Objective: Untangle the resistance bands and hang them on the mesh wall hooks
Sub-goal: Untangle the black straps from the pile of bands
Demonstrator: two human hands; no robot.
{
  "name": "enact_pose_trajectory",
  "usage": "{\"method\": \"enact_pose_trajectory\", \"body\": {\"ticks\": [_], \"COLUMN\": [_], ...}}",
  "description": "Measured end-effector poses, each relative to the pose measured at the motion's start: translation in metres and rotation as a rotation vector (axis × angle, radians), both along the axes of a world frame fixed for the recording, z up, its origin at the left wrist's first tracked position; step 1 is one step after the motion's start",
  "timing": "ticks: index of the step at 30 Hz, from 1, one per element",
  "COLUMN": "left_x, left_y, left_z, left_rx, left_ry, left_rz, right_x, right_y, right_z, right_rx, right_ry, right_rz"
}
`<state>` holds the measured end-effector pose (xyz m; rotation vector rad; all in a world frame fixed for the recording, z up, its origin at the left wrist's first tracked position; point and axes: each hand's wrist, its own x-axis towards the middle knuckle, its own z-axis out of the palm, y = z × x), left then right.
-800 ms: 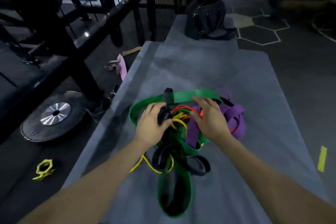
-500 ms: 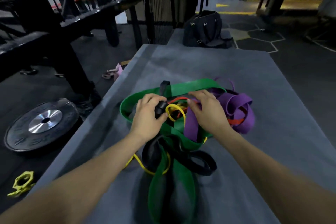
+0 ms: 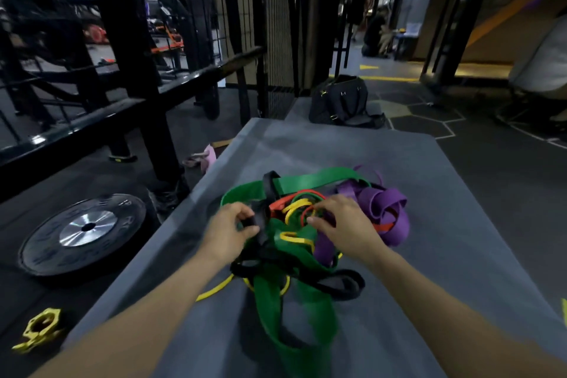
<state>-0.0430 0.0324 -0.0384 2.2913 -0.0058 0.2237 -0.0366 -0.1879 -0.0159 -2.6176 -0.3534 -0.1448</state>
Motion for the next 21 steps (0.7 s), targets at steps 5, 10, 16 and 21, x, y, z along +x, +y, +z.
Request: {"method": "enact_pose_trajectory", "body": {"ticks": [5, 10, 16, 21], "left_x": [-0.023, -0.039, -0.058, -0.073], "left_y": [0.012, 0.029, 0.052, 0.066], "left_z": [0.000, 0.006, 0.002, -0.001], "left_rx": [0.000, 0.006, -0.016, -0.118], "left_ry": [0.016, -0.012, 0.009, 0.017], "left_rz": [-0.002, 0.026, 0.032, 0.016], "right_x": [-0.015, -0.024, -0.030, -0.025], "right_y": [0.010, 0.028, 0.063, 0.065], "right_z": [0.009, 0.018, 0.003, -0.014], "right_rx": [-0.083, -0.112, -0.193, -0.480], "right_ry": [0.024, -0.029, 0.027, -0.017], "right_rz": [-0.021, 0.036, 0.189, 0.109]}}
